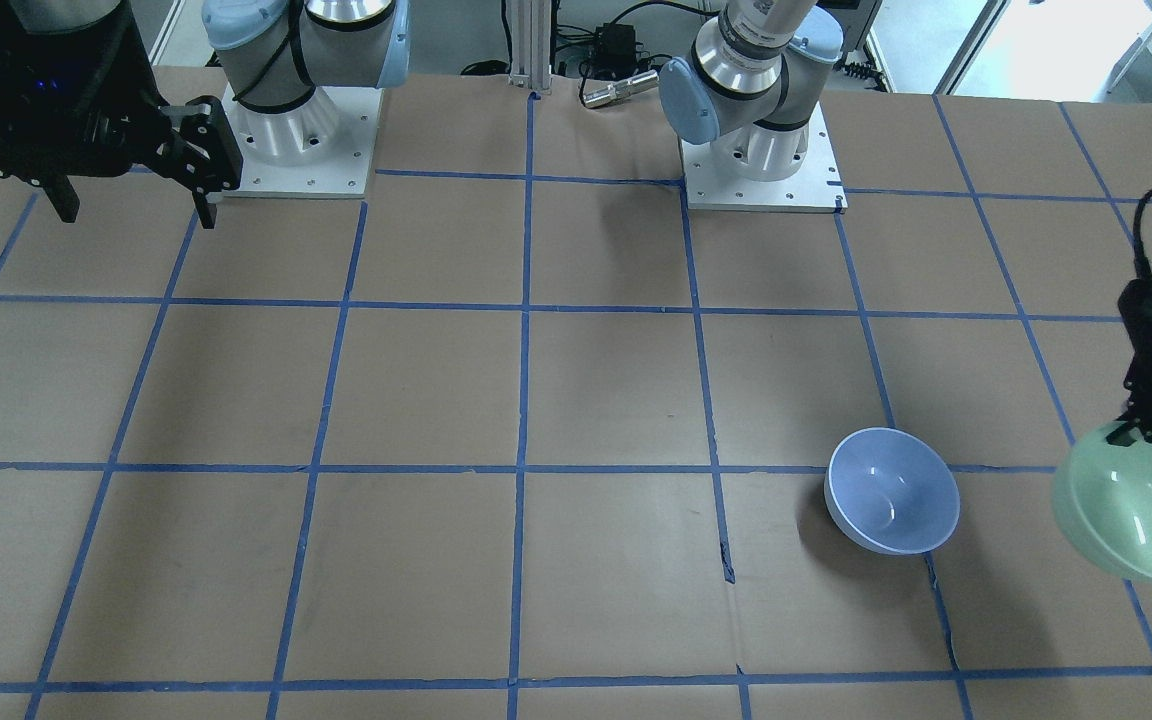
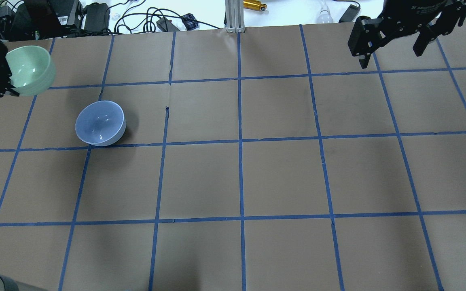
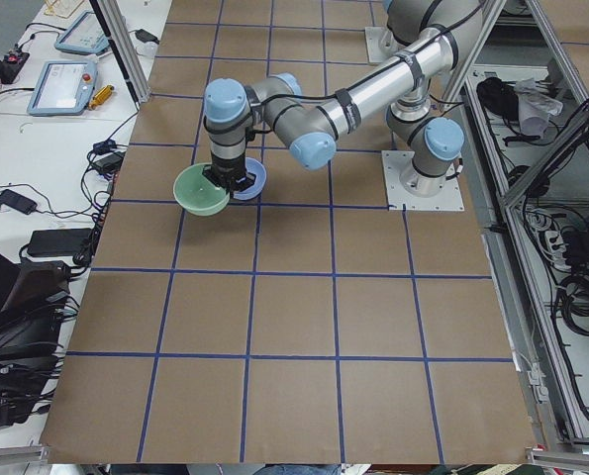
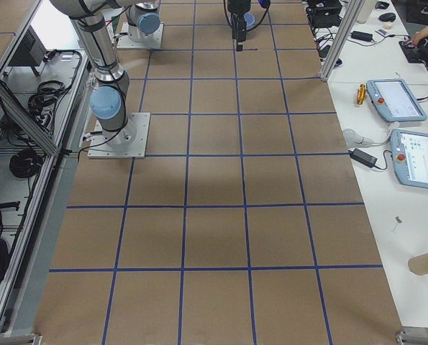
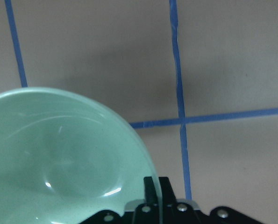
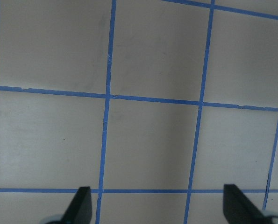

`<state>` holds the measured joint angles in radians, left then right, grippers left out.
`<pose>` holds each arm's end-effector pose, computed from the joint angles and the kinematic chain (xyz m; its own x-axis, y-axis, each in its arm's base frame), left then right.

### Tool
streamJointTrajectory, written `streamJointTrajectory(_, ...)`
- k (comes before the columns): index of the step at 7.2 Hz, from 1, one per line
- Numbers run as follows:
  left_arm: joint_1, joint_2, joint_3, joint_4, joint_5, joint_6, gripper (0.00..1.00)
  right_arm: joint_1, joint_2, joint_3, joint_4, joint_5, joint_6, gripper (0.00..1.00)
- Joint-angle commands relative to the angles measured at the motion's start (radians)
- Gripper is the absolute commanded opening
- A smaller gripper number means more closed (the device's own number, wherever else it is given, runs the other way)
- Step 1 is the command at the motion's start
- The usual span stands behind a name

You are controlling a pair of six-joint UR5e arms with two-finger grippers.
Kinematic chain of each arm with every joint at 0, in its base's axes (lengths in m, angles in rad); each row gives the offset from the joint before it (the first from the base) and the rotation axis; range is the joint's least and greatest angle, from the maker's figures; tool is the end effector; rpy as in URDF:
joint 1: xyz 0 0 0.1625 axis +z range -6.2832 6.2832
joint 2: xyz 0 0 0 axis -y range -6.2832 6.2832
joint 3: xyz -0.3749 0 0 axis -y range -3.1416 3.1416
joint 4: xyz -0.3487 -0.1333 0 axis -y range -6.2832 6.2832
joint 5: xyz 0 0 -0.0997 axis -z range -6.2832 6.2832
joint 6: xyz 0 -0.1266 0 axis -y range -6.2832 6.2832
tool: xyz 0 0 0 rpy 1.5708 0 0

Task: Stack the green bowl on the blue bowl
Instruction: 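Lower the green bowl into the pale blue bowl with the left gripper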

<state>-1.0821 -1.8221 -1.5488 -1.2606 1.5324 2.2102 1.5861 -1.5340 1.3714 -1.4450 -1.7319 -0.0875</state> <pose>0.1327 -0.5438 0.3283 0.1518 0.9845 -0.0877 0.9884 -0.1509 0.0175 0.1201 -0.4603 0.4724 -0.9819 -0.0965 0.1629 -0.1015 0.9946 -0.0226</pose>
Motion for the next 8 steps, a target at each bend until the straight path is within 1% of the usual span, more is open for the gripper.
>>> streamJointTrajectory(1,-0.126,0.036,-0.092,0.013,0.003,-0.148,0.0,0.0,0.0,0.0,0.0,0.0,0.0,1.0)
streamJointTrajectory(2,-0.137,0.043,-0.134,0.02,0.002,-0.167,0.0,0.0,0.0,0.0,0.0,0.0,0.0,1.0)
streamJointTrajectory(3,-0.134,0.041,-0.16,0.055,0.002,-0.172,0.0,0.0,0.0,0.0,0.0,0.0,0.0,1.0)
streamJointTrajectory(5,-0.139,0.05,-0.224,0.059,-0.002,-0.225,0.0,0.0,0.0,0.0,0.0,0.0,0.0,1.0)
streamJointTrajectory(6,-0.136,0.075,-0.265,0.075,0.002,-0.222,0.0,0.0,0.0,0.0,0.0,0.0,0.0,1.0)
streamJointTrajectory(7,-0.136,0.089,-0.296,0.12,0.003,-0.221,0.0,0.0,0.0,0.0,0.0,0.0,0.0,1.0)
streamJointTrajectory(8,-0.133,0.095,-0.322,0.136,0.003,-0.219,0.0,0.0,0.0,0.0,0.0,0.0,0.0,1.0)
